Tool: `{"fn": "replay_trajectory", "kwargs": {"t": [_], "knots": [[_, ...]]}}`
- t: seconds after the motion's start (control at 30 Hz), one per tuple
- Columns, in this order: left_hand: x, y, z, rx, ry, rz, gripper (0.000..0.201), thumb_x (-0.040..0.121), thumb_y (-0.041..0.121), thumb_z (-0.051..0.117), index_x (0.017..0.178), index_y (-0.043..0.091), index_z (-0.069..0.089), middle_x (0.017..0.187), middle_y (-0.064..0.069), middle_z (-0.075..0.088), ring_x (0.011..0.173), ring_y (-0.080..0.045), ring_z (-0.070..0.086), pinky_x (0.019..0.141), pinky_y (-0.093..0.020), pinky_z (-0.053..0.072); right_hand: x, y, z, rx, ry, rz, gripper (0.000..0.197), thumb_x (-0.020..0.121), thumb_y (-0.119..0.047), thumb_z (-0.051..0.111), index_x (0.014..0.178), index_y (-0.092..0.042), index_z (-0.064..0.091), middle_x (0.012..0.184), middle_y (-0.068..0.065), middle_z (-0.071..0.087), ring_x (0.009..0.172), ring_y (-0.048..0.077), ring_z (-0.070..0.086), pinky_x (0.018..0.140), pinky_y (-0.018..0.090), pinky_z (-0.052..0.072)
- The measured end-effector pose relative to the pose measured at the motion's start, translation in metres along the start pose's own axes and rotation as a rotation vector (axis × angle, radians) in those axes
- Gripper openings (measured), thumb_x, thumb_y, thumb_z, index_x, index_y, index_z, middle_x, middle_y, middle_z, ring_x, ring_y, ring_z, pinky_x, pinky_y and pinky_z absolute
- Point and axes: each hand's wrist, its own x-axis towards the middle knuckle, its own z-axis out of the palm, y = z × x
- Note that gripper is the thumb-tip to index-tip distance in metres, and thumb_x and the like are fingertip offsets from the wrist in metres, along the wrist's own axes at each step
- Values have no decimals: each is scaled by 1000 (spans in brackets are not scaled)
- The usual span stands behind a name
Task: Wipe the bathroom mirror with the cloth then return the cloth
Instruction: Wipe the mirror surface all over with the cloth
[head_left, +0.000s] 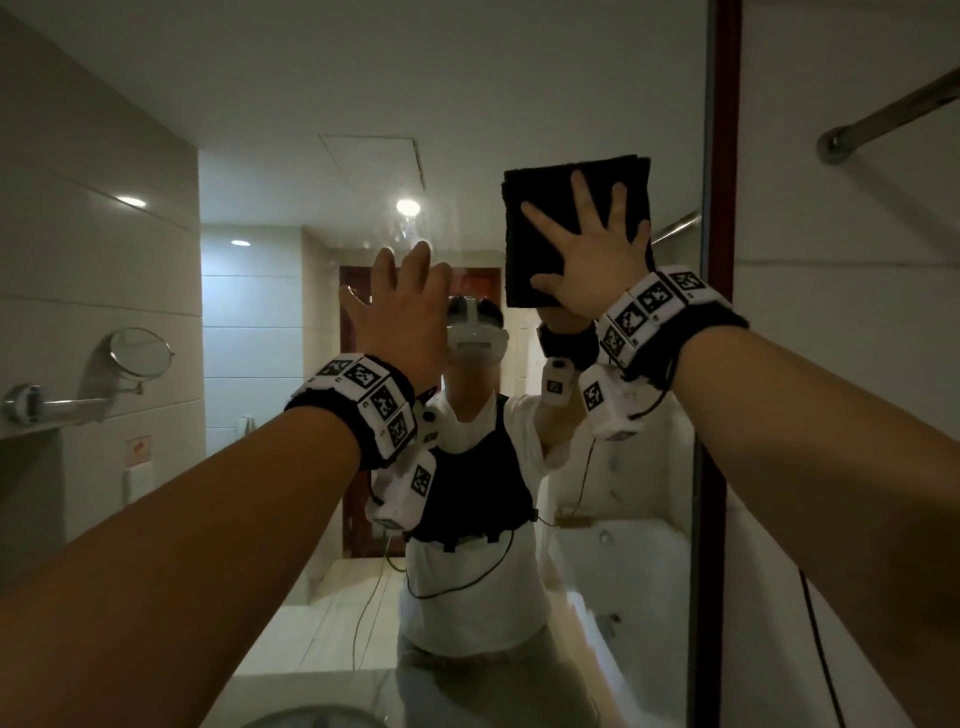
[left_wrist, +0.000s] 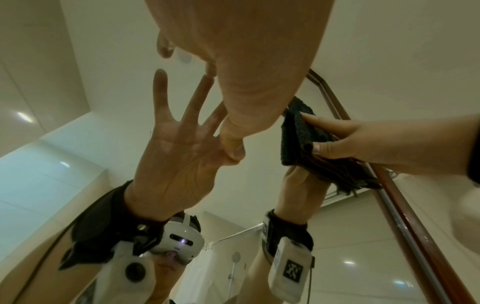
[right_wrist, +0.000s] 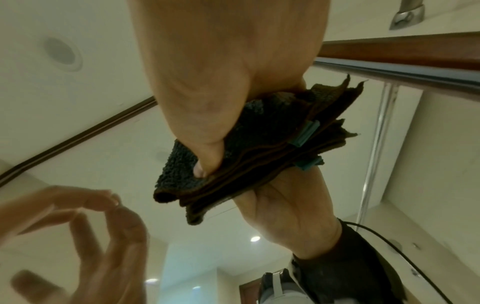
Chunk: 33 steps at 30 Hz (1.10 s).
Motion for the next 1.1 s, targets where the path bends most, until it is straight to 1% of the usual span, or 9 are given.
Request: {"fn": "replay_trajectory", "kwargs": {"t": [0.13, 0.27, 0.4, 0.53, 0.63, 0.7, 0.83, 0.97, 1.1], "knots": [[0, 1, 4, -28, 41, -15, 67, 74, 25, 72, 132, 27, 38, 154, 0, 24, 142, -38, 21, 92, -72, 36, -11, 26, -1, 27, -19, 57, 85, 88, -57, 59, 149, -58, -1, 163, -1, -21, 146, 44, -17, 112, 73, 3], [-2, 4, 5, -55, 72, -31, 59, 76, 25, 71, 127, 29, 42, 153, 2, 25, 143, -37, 21, 93, -73, 36, -26, 45, 4, 44, -35, 73, 84, 90, -56, 58, 148, -58, -2, 162, -1, -23, 146, 44, -18, 112, 74, 4], [-5, 8, 0, -52, 30, -33, 70, 65, 26, 77, 127, 27, 43, 153, 1, 23, 142, -39, 19, 93, -74, 35, -48, 49, 14, 48, -59, 91, 83, 91, -54, 58, 149, -57, -3, 162, 0, -25, 145, 44, -19, 111, 74, 4], [-15, 14, -6, 29, 81, -84, 70, 59, 30, 76, 123, 32, 48, 140, -4, 37, 125, -38, 36, 92, -70, 36, -74, 48, 30, 18, -74, 81, 85, 92, -53, 56, 148, -56, -7, 161, 2, -27, 145, 45, -20, 112, 74, 5], [-26, 16, -3, 10, 76, -76, 67, 64, 31, 74, 125, 33, 48, 129, -6, 47, 115, -39, 45, 92, -68, 36, -99, 40, 44, 33, -107, 96, 86, 92, -53, 55, 147, -56, -11, 159, 1, -31, 144, 45, -24, 112, 73, 4], [-32, 17, -1, -20, 69, -70, 58, 70, 31, 70, 124, 34, 48, 130, -6, 48, 117, -39, 45, 93, -67, 35, -120, 35, 57, 29, -119, 94, 87, 93, -53, 55, 146, -56, -14, 158, 2, -33, 143, 46, -25, 112, 73, 3], [-42, 12, 3, -43, 36, -48, 45, 79, 34, 58, 123, 33, 52, 148, -3, 36, 132, -36, 35, 96, -68, 30, -162, 29, 85, 11, -152, 84, 88, 93, -55, 53, 146, -55, -18, 157, 4, -35, 142, 47, -28, 112, 74, 4], [-46, 3, 4, -85, -11, -3, 54, 79, 42, 62, 131, 36, 47, 156, -3, 25, 141, -36, 24, 97, -73, 27, -167, 30, 91, 21, -170, 82, 90, 93, -54, 53, 144, -57, -21, 156, 4, -37, 141, 47, -29, 112, 74, 2], [-45, -3, 6, -35, -78, 27, 71, 75, 40, 70, 139, 36, 40, 161, -4, 14, 145, -36, 16, 100, -74, 25, -139, 29, 75, 22, -129, 68, 89, 93, -52, 56, 145, -57, -16, 158, 4, -33, 142, 48, -25, 112, 74, 2]]}}
